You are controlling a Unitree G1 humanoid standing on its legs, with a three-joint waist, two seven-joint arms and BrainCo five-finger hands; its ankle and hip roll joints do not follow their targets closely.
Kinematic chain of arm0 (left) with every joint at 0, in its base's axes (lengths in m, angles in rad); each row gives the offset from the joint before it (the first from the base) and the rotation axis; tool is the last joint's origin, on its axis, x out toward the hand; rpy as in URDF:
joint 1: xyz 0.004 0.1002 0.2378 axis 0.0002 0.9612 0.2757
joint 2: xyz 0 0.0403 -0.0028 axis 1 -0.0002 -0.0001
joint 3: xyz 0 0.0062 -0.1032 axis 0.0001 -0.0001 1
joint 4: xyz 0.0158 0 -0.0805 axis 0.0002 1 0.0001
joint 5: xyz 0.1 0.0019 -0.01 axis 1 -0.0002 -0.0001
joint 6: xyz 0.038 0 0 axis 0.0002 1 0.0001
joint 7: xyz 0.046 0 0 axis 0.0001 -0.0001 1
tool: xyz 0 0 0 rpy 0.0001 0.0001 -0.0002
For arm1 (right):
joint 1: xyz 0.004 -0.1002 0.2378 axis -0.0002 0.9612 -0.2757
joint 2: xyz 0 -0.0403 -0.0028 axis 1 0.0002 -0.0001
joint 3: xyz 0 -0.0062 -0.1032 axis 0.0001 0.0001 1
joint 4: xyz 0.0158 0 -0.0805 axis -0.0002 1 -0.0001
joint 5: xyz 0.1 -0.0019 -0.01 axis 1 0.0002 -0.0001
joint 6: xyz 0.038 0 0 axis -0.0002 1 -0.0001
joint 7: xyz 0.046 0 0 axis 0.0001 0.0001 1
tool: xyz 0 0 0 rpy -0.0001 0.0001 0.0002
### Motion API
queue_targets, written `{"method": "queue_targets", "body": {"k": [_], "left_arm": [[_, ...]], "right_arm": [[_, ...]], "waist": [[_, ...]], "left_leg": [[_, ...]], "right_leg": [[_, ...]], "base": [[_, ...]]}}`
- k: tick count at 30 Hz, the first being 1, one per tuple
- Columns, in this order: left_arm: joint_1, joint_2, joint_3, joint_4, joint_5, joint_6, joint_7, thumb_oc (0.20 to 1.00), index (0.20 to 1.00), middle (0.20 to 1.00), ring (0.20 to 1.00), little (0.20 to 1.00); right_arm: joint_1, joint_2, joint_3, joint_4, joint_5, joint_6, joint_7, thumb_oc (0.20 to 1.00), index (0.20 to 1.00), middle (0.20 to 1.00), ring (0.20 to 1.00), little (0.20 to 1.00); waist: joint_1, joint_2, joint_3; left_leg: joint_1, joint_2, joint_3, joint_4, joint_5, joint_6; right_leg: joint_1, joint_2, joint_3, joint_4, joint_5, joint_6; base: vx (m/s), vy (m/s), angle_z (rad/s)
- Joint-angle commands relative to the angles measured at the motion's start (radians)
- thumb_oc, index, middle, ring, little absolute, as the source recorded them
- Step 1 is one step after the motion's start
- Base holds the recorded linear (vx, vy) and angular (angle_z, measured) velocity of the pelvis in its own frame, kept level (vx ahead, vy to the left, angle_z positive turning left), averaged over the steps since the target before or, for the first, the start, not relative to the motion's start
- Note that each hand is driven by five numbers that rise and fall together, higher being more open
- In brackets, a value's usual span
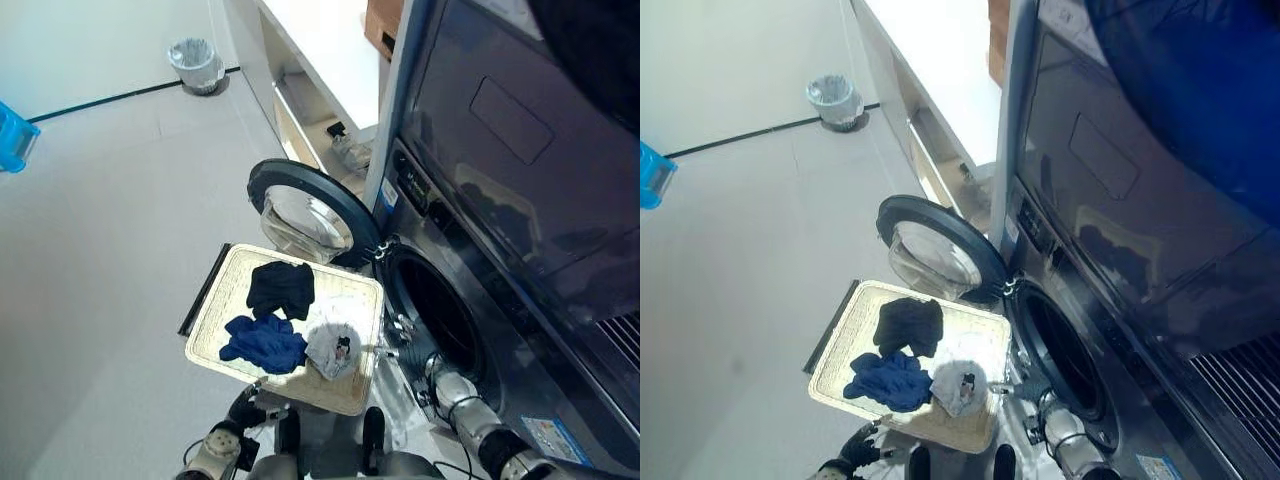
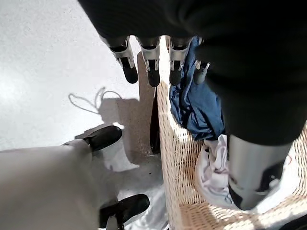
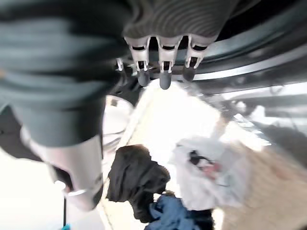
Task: Put the clothes into the washing machine.
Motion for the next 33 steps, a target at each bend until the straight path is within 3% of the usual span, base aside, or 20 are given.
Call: {"method": "queue_targets", "body": {"k": [1, 5, 7, 8, 10, 13, 14, 17, 24, 29, 33], "left_arm": [[-0.05, -0.019, -0.035, 0.015, -0.034, -0.028, 0.016, 1.0, 1.0, 1.0, 1.0, 1.0], [-0.072, -0.016, -0.041, 0.018, -0.042, -0.039, 0.034, 1.0, 1.0, 1.0, 1.0, 1.0], [-0.09, -0.012, -0.05, 0.024, 0.012, -0.044, 0.088, 1.0, 1.0, 1.0, 1.0, 1.0], [-0.107, 0.003, -0.06, 0.018, 0.082, -0.089, 0.217, 1.0, 1.0, 1.0, 1.0, 1.0], [-0.134, 0.02, -0.053, -0.018, 0.073, -0.108, 0.38, 1.0, 1.0, 1.0, 1.0, 1.0], [-0.163, 0.032, -0.02, -0.094, 0.103, -0.143, 0.511, 1.0, 1.0, 1.0, 1.0, 1.0], [-0.163, 0.032, -0.02, -0.094, 0.103, -0.143, 0.511, 1.0, 1.0, 1.0, 1.0, 1.0], [-0.166, 0.06, -0.004, -0.234, 0.229, -0.152, 0.611, 1.0, 1.0, 1.0, 1.0, 1.0], [-0.23, 0.076, -0.007, -0.291, 0.355, -0.115, 0.768, 1.0, 1.0, 1.0, 1.0, 1.0], [-0.294, 0.083, -0.007, -0.257, 0.338, -0.087, 0.787, 1.0, 1.0, 1.0, 1.0, 1.0], [-0.368, 0.097, 0.0, -0.164, 0.249, -0.029, 0.697, 1.0, 1.0, 1.0, 1.0, 1.0]], "right_arm": [[-0.065, -0.012, 0.02, -0.097, -0.047, -0.017, -0.091, 1.0, 1.0, 1.0, 1.0, 1.0], [-0.14, -0.034, 0.027, -0.128, -0.065, 0.032, -0.128, 1.0, 1.0, 1.0, 1.0, 1.0], [-0.181, -0.043, 0.03, -0.113, -0.063, 0.098, -0.142, 1.0, 1.0, 1.0, 1.0, 1.0], [-0.216, -0.051, 0.032, -0.086, -0.042, 0.161, -0.154, 1.0, 1.0, 1.0, 1.0, 1.0], [-0.235, -0.051, 0.04, -0.045, -0.019, 0.205, -0.175, 1.0, 1.0, 1.0, 1.0, 1.0], [-0.226, -0.045, 0.033, 0.031, 0.037, 0.206, -0.188, 1.0, 1.0, 1.0, 1.0, 1.0], [-0.226, -0.045, 0.033, 0.031, 0.037, 0.206, -0.188, 1.0, 1.0, 1.0, 1.0, 1.0], [-0.175, -0.039, -0.001, 0.104, 0.06, 0.192, -0.186, 1.0, 1.0, 1.0, 1.0, 1.0], [-0.125, -0.047, 0.002, 0.184, 0.035, 0.147, -0.144, 1.0, 1.0, 1.0, 1.0, 1.0], [-0.127, -0.056, 0.02, 0.212, 0.037, 0.118, -0.127, 1.0, 1.0, 1.0, 1.0, 1.0], [-0.141, -0.052, 0.041, 0.208, 0.04, 0.107, -0.115, 1.0, 1.0, 1.0, 1.0, 1.0]], "waist": [[0.01, -0.009, 0.023], [0.019, -0.01, 0.053], [0.024, -0.013, 0.064], [0.029, -0.015, 0.073], [0.036, -0.017, 0.083], [0.05, -0.015, 0.094], [0.05, -0.015, 0.094], [0.067, 0.0, 0.112], [0.045, 0.012, 0.137], [0.021, 0.005, 0.162], [-0.006, -0.013, 0.185]], "left_leg": [[-0.039, -0.087, 0.021, 0.008, -0.019, 0.077], [-0.07, -0.088, 0.015, 0.011, -0.015, 0.073], [-0.08, -0.088, 0.011, 0.009, -0.013, 0.069], [-0.089, -0.087, 0.007, 0.007, -0.011, 0.066], [-0.095, -0.088, -0.002, 0.003, -0.009, 0.063], [-0.106, -0.095, -0.018, 0.005, -0.006, 0.06], [-0.106, -0.095, -0.018, 0.005, -0.006, 0.06], [-0.126, -0.105, -0.043, 0.017, 0.001, 0.056], [-0.155, -0.108, -0.037, 0.038, 0.007, 0.054], [-0.196, -0.108, -0.024, 0.081, 0.002, 0.054], [-0.237, -0.107, -0.017, 0.118, -0.001, 0.054]], "right_leg": [[-0.079, -0.011, 0.069, 0.063, 0.045, 0.064], [-0.103, -0.011, 0.065, 0.06, 0.049, 0.062], [-0.11, -0.009, 0.063, 0.056, 0.05, 0.061], [-0.117, -0.008, 0.063, 0.056, 0.049, 0.059], [-0.122, -0.007, 0.061, 0.054, 0.049, 0.058], [-0.125, -0.01, 0.05, 0.047, 0.051, 0.054], [-0.125, -0.01, 0.05, 0.047, 0.051, 0.054], [-0.14, -0.019, 0.034, 0.057, 0.051, 0.049], [-0.181, -0.024, 0.048, 0.083, 0.052, 0.048], [-0.224, -0.022, 0.072, 0.107, 0.055, 0.048], [-0.268, -0.015, 0.1, 0.128, 0.062, 0.048]], "base": [[-0.06, 0.003, 0.03], [-0.05, 0.007, 0.01], [-0.03, -0.009, 0.02], [-0.02, -0.014, 0.03], [-0.01, -0.01, 0.03], [-0.01, -0.008, 0.03], [-0.02, -0.024, 0.04], [-0.02, -0.008, 0.09], [-0.01, 0.053, 0.02], [-0.02, 0.06, -0.13], [-0.01, 0.044, -0.19]]}}
